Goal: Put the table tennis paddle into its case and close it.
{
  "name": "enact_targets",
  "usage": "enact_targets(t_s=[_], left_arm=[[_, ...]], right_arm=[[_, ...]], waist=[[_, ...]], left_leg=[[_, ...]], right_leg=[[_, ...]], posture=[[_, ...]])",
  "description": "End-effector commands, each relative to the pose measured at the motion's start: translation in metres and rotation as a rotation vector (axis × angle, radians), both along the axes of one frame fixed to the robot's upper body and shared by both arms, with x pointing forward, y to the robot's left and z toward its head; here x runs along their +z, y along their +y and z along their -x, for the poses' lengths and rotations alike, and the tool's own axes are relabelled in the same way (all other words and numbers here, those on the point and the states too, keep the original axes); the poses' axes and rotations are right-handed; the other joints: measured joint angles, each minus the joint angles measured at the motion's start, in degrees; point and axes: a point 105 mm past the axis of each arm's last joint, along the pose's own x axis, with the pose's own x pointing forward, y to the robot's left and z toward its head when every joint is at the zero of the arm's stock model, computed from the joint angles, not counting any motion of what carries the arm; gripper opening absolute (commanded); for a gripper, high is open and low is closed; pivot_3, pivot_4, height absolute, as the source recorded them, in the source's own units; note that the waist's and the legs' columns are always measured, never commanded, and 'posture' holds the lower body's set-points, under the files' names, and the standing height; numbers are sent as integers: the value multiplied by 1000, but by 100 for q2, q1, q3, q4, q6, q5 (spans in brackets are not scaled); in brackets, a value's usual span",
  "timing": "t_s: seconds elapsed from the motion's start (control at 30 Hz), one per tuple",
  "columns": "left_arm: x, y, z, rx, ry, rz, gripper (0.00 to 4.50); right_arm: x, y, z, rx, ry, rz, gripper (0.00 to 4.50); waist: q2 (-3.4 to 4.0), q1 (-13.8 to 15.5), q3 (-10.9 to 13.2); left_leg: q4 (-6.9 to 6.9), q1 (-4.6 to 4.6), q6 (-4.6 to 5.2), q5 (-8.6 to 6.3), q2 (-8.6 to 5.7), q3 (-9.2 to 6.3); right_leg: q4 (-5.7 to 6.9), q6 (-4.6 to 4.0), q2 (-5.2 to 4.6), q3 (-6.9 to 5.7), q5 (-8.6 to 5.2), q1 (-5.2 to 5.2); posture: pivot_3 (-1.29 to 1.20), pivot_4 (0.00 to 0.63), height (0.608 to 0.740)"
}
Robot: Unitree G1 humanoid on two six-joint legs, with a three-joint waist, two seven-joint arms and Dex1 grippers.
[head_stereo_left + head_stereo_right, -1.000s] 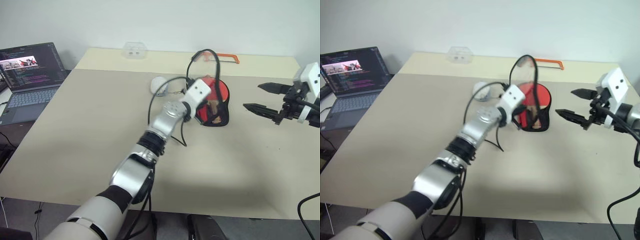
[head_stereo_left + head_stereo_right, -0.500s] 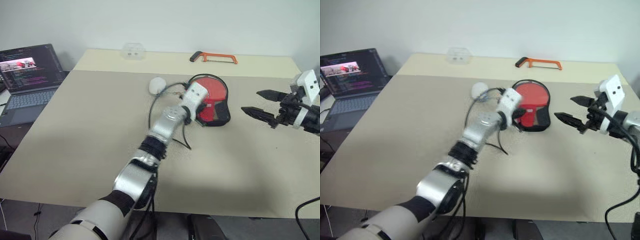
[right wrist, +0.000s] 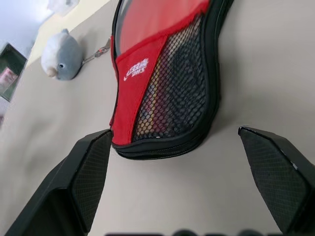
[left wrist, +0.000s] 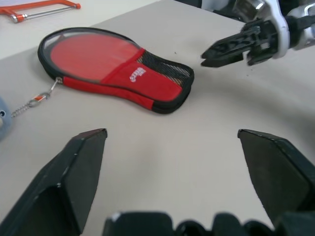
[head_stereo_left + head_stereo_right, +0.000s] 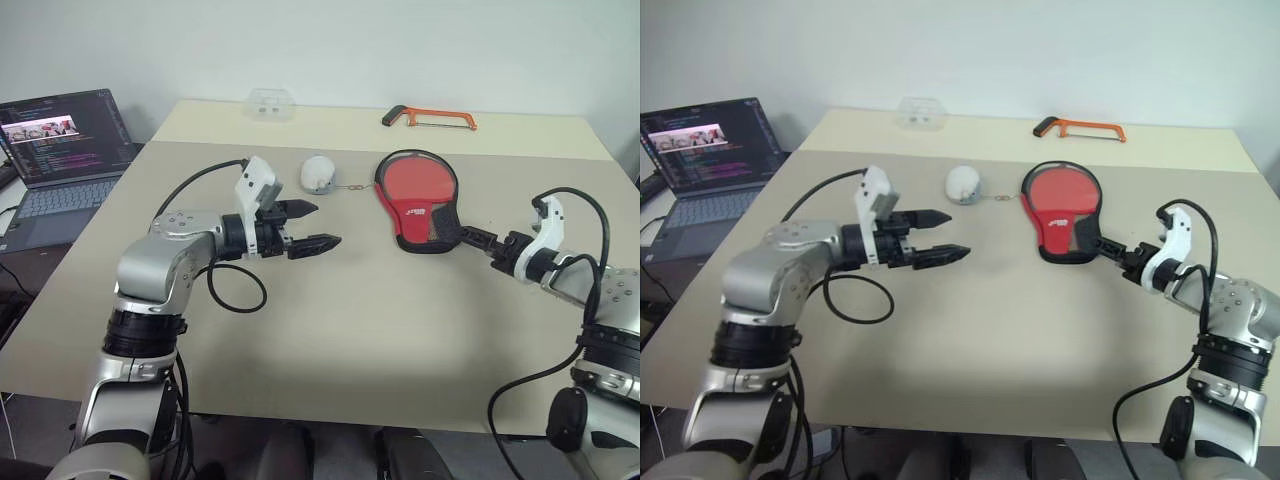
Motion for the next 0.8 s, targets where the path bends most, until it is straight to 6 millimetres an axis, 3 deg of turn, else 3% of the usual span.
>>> enact_targets(t_s=[0.03,0.37,0.6,0.8], left_arm=[[4,7,-2,71,-112,-62,4465],[-6,-2,5,43,-110,-96,4465],[-7,1,1,75,-110,-100,4465],[-9,4,1,97,-112,-108,4465]], right_arm=[[0,-4,0,-46,-21,-32,4500],[-13,1,-22,-135,-1,-144,4500],[-5,38,-35,-53,-18,-224,4500],[0,68,-35,27,-17,-263,4500]], waist=[[0,4,0],[-5,-41,-3],[-9,-189,-6],[-9,-262,-6]], left_leg=[[0,1,1,0,0,0],[0,8,9,-5,0,5],[0,11,9,-5,3,5],[-7,8,8,-5,5,3]], right_leg=[[0,0,1,1,0,0],[7,-1,6,5,2,0],[8,-1,9,7,3,1],[5,-1,11,5,3,-1]], posture=[[0,150,740],[0,150,740],[0,150,740],[0,150,740]])
